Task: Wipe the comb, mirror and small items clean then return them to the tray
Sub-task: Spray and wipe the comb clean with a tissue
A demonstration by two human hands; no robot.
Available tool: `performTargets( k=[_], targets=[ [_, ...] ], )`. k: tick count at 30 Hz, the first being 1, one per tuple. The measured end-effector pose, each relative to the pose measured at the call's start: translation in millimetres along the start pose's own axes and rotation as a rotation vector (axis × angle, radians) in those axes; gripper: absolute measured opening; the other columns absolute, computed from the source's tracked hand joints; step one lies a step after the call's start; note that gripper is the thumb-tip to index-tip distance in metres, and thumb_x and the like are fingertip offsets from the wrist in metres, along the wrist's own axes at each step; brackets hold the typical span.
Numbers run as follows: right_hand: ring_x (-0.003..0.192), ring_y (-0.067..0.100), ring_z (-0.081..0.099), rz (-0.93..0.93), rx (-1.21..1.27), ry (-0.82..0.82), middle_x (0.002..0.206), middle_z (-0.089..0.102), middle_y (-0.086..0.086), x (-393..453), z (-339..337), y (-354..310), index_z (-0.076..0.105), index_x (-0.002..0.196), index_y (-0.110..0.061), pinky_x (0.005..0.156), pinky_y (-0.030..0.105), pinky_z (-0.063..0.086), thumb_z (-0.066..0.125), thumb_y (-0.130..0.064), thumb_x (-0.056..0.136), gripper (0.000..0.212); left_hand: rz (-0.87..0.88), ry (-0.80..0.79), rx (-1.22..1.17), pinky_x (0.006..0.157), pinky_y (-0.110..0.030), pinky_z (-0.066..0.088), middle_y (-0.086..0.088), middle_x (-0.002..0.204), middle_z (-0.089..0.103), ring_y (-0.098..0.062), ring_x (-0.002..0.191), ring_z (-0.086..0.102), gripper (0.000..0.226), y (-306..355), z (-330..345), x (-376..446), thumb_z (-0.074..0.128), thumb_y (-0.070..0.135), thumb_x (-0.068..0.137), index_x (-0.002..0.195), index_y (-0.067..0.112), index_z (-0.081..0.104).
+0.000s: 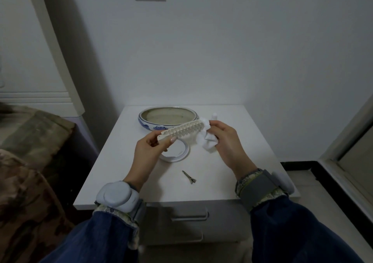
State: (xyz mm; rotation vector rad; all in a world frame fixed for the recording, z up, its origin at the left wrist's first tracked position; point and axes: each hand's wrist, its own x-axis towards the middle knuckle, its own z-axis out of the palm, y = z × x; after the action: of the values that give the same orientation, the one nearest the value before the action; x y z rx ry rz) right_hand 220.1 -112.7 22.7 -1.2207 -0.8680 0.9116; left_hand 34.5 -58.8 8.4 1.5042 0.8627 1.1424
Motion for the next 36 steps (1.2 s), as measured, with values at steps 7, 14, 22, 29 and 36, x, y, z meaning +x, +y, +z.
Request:
performTargets(
  k=[7, 14, 22, 29, 36],
  targets=[
    [0.066, 0.005, 0.061, -0.065, -0.025, -0.052, 0.069, 0.067, -0.009, 0.3, 1.8, 1.9, 0.067, 0.087, -0.011, 0.064, 0.018, 0.047, 0.065, -0.013, 0.084, 0.004, -0.033, -0.02, 0.022, 0.062, -0.012, 0.047, 0.014, 0.08, 0.072, -0.001, 0.07, 0.06, 0.021, -2.0, -0.3, -0.1, 0.073, 0.01, 0.078, 0.091, 0.026, 0.069],
    [0.074, 0.012, 0.064, -0.04, -0.002, -0.102, 0.076, 0.07, -0.003, -0.9, 1.7, 2.2, 0.067, 0.093, -0.01, 0.082, 0.034, 0.049, 0.065, -0.011, 0.083, 0.01, -0.081, -0.088, 0.051, 0.06, -0.014, 0.046, 0.007, 0.077, 0.069, -0.002, 0.061, 0.054, 0.018, -1.5, -0.7, -0.4, 0.073, 0.014, 0.078, 0.095, 0.019, 0.07],
    [0.078, 0.024, 0.064, 0.03, 0.022, -0.071, 0.075, 0.069, 0.005, -0.4, 1.5, 2.8, 0.068, 0.093, -0.004, 0.084, 0.045, 0.046, 0.067, -0.022, 0.081, 0.022, -0.069, -0.111, 0.029, 0.065, -0.014, 0.049, 0.004, 0.079, 0.069, -0.008, 0.068, 0.06, 0.021, -0.6, 1.2, -0.4, 0.071, 0.011, 0.079, 0.099, 0.015, 0.069],
    [0.091, 0.023, 0.061, 0.224, -0.011, 0.001, 0.105, 0.065, 0.013, 0.9, 4.2, 1.0, 0.063, 0.097, -0.012, 0.087, 0.042, 0.049, 0.064, -0.033, 0.084, 0.025, 0.022, -0.073, 0.044, 0.066, -0.014, 0.048, -0.007, 0.077, 0.068, -0.005, 0.065, 0.061, 0.023, 0.4, 0.1, -1.0, 0.068, 0.002, 0.08, 0.09, 0.022, 0.071],
    [0.077, 0.035, 0.062, 0.211, -0.014, 0.089, 0.096, 0.068, 0.018, 4.3, 11.1, 3.4, 0.06, 0.109, -0.015, 0.072, 0.039, 0.055, 0.044, -0.038, 0.095, 0.031, 0.063, 0.01, 0.158, 0.077, -0.036, 0.05, -0.027, 0.087, 0.066, -0.015, 0.074, 0.06, 0.012, -6.5, -3.0, 2.2, 0.074, 0.008, 0.076, 0.077, 0.02, 0.071]
  ],
)
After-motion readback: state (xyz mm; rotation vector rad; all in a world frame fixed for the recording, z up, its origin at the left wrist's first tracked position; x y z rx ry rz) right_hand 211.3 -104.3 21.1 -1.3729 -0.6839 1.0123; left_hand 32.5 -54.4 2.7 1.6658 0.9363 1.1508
